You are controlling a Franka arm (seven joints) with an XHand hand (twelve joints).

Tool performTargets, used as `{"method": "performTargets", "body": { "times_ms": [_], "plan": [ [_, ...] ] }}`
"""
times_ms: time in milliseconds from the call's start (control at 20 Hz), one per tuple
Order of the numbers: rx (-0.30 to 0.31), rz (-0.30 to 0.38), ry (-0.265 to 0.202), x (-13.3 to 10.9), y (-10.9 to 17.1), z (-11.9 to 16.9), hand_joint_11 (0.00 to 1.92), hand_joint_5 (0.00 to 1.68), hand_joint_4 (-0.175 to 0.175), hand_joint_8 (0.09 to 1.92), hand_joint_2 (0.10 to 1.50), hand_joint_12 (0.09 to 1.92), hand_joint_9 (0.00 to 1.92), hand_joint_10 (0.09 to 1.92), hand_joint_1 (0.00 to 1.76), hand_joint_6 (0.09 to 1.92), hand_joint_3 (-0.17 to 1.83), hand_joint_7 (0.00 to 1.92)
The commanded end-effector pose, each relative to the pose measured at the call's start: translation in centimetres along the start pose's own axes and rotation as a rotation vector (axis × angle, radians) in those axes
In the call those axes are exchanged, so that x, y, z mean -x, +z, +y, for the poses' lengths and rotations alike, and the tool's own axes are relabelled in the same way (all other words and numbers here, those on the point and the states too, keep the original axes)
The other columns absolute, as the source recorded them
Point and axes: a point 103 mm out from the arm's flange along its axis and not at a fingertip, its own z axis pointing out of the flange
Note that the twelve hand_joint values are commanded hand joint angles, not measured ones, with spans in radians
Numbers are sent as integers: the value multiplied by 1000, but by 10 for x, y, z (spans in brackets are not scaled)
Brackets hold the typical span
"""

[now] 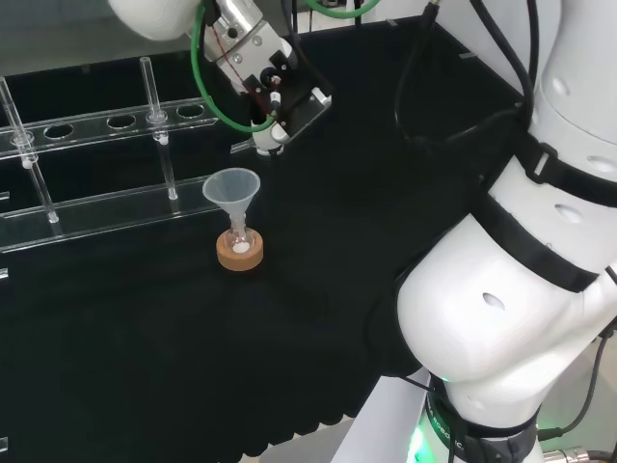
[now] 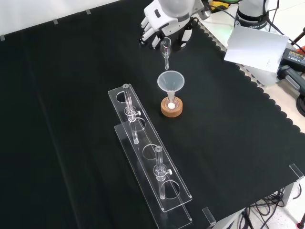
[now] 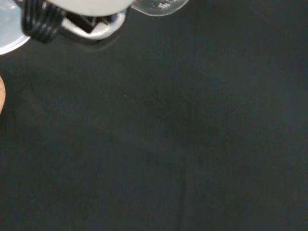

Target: Pour all the NaCl from the weighing funnel into the round-bottom flask.

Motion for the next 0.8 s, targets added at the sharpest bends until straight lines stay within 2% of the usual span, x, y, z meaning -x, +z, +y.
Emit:
{"method": "performTargets", "body": {
  "times_ms": [50,800],
  "plan": [
    [36,98,13,14,8,0,756,1291,175,691,697,1069,842,393,1121,603,571,456],
    [30,231,26,29,18,2,744,1287,175,692,698,1070,841,395,1120,609,571,458]
  ]
}}
